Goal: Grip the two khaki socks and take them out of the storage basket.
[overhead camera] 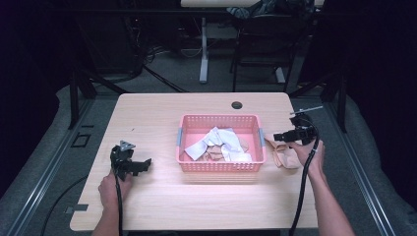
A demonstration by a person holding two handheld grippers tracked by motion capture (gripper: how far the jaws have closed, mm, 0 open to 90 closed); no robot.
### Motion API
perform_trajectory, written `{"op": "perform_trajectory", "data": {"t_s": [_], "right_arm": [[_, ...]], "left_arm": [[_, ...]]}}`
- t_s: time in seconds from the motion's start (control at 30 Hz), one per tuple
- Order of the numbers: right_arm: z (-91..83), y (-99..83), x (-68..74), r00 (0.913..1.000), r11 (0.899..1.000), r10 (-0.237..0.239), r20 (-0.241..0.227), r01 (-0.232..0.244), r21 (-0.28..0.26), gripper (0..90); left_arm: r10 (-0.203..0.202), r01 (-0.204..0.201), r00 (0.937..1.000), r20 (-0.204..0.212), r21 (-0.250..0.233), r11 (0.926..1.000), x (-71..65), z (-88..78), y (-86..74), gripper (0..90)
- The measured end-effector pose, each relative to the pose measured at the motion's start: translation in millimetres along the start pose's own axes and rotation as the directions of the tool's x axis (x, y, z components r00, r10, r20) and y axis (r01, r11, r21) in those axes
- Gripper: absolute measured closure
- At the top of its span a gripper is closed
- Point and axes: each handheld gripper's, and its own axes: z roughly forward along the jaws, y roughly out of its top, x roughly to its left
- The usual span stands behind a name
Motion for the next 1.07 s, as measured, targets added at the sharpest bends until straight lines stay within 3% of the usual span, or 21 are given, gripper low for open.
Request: {"op": "perform_trajectory", "data": {"t_s": [0.1, 0.17, 0.43, 0.6, 0.8, 0.83, 1.07], "right_arm": [[-9.6, 1.2, 2.6, 0.9999, 1.000, -0.010, 0.013, 0.010, 0.004, 19.7], [-24.2, 1.6, 5.9, 0.9998, 1.000, -0.016, 0.008, 0.016, -0.025, 16.3], [-51.4, -0.5, 18.2, 0.9980, 0.997, -0.062, -0.003, 0.062, -0.048, 9.6], [-69.1, -15.0, 29.4, 0.9942, 0.993, -0.105, -0.020, 0.104, -0.062, 8.2], [-75.9, -38.7, 32.5, 0.9925, 0.991, -0.122, -0.012, 0.121, -0.054, 8.0], [-74.4, -51.2, 30.4, 0.9931, 0.992, -0.116, -0.014, 0.115, -0.051, 8.3], [-64.9, -65.9, 16.9, 0.9966, 0.997, -0.082, -0.002, 0.082, -0.012, 8.4]], "left_arm": [[0.000, 0.000, 1.0000, 0.000, 0.000, 1.0000, 0.0, 0.0, 0.0, 0.4], [0.001, -0.001, 1.0000, 0.000, -0.001, 1.0000, 0.1, 0.1, 0.0, 0.4], [0.000, 0.000, 1.0000, 0.000, 0.000, 1.0000, 0.0, 0.0, 0.0, 0.4], [0.001, -0.001, 1.0000, 0.000, -0.001, 1.0000, 0.0, 0.1, 0.0, 0.4], [0.002, -0.002, 1.0000, 0.000, 0.002, 1.0000, 0.2, -0.1, 0.0, 0.4], [0.000, 0.000, 1.0000, 0.000, 0.000, 1.0000, 0.0, 0.0, 0.0, 0.4], [0.001, -0.001, 1.0000, 0.000, -0.001, 1.0000, 0.0, 0.1, 0.1, 0.4]]}}
